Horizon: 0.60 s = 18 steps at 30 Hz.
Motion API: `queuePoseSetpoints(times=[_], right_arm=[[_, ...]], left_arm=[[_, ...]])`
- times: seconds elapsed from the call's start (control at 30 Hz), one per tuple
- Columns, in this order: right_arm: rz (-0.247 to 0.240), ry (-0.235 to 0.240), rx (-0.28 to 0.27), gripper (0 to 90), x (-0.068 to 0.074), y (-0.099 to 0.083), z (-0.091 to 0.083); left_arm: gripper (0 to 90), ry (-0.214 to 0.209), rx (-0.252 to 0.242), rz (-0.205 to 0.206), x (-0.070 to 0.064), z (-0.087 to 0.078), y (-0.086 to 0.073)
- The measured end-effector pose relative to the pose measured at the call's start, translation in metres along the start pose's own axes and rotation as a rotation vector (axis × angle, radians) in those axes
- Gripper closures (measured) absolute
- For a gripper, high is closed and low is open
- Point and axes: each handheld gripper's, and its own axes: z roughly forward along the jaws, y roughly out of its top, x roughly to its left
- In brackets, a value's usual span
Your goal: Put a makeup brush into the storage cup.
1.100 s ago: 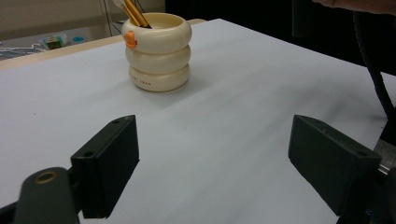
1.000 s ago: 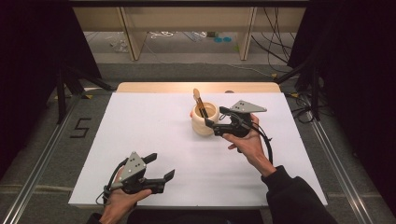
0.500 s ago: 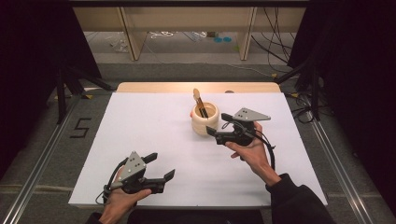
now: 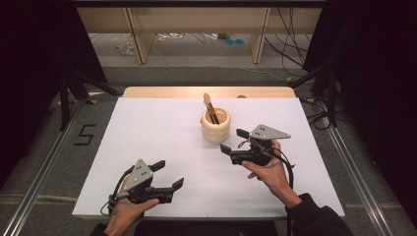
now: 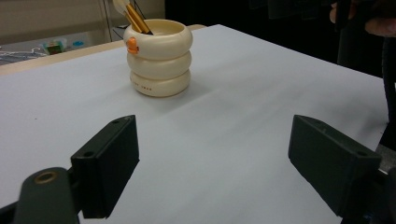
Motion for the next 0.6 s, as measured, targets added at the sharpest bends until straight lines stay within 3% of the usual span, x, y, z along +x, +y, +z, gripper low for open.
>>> queuePoseSetpoints(times=[0.13,0.2,0.33,0.5,0.53,0.6], right_arm=[[-0.003,0.002,-0.007,18.0,0.004,-0.004,-0.005],[0.007,0.018,-0.010,18.0,0.005,-0.007,-0.006],[0.002,0.012,-0.012,17.9,0.008,-0.012,-0.011],[0.020,0.032,-0.001,17.2,0.011,-0.020,-0.018],[0.013,0.031,0.010,17.1,0.012,-0.022,-0.020],[0.004,0.032,0.015,16.6,0.013,-0.024,-0.023]], left_arm=[[16.1,0.002,0.003,0.004,0.000,0.000,0.000],[16.0,0.008,-0.001,-0.018,-0.001,-0.001,-0.001],[16.0,0.009,-0.001,-0.007,0.000,-0.001,-0.001],[16.1,0.013,-0.008,-0.006,-0.001,-0.003,-0.001],[16.0,0.015,-0.011,-0.023,-0.002,-0.002,-0.001],[16.0,0.013,-0.010,-0.022,-0.002,-0.003,-0.001]])
